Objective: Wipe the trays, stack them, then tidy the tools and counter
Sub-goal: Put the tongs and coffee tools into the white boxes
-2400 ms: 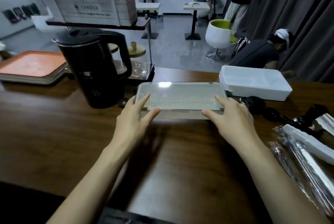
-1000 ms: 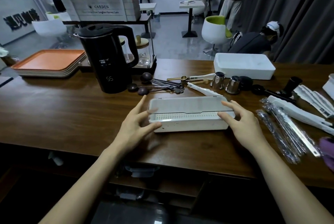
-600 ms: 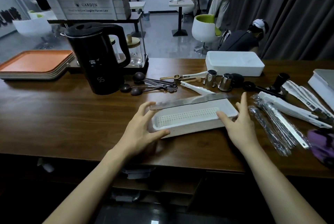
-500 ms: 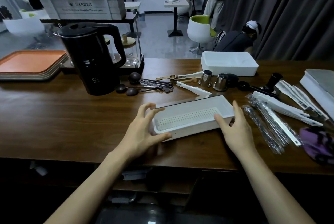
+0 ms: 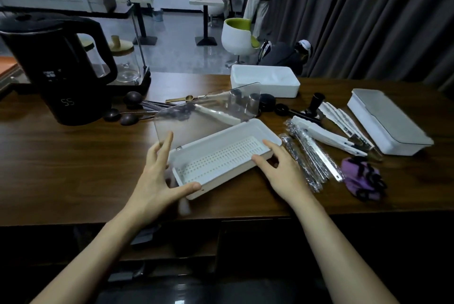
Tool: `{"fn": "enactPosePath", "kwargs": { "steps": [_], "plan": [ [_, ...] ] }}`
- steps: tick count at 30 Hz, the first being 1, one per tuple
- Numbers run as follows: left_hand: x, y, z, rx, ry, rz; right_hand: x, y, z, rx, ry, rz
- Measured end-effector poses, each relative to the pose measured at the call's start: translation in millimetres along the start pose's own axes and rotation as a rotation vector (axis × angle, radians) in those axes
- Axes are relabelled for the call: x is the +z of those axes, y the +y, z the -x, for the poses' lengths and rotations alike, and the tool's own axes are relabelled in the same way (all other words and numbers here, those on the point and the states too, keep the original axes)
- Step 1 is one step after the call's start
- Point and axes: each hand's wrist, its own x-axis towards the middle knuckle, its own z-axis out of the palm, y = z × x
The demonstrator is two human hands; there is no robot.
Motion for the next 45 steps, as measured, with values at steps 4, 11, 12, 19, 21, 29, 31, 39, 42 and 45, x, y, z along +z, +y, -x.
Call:
{"fn": "enactPosePath", "kwargs": {
  "steps": [4, 11, 12, 19, 21, 29, 31, 39, 42, 45],
  "plan": [
    [26.9, 15.5, 9.7, -0.042, 0.075, 0.001, -21.1, 10.2, -4.7, -0.028, -0.048, -0.006],
    [77.2, 47.8, 9.4, -0.137, 0.191, 0.002, -112.0, 51.1, -8.6, -0.137, -0.062, 0.233],
    [82.5, 51.6, 7.6, -0.159, 0.204, 0.006, -123.9, 60.0, -10.1, -0.134, -0.049, 0.241],
    [102.0, 69.2, -4.2, -0.258, 0.247, -0.013, -169.9, 108.3, -18.3, -0.185, 0.171, 0.216],
    [104.8, 71.0, -8.3, -0.267, 0.264, -0.015, -179.0, 117.4, -26.3, -0.171, 0.255, 0.203],
    [105.8, 70.2, -17.9, -0.275, 0.236, 0.042, -192.7, 139.4, -84.3, 0.074, 0.03, 0.518],
    [103.8, 73.8, -20.5, -0.278, 0.243, 0.082, -189.4, 143.0, -97.0, 0.127, 0.013, 0.514],
    [86.2, 70.0, -25.3, -0.275, 0.205, 0.071, -188.6, 140.1, -113.3, 0.238, 0.031, 0.659],
    [79.8, 68.0, -28.6, -0.298, 0.169, 0.091, -187.2, 137.8, -109.4, 0.222, 0.049, 0.65],
    [67.9, 64.4, -30.9, -0.322, 0.097, 0.123, -189.3, 137.0, -102.0, 0.195, 0.08, 0.547]
  ]
}}
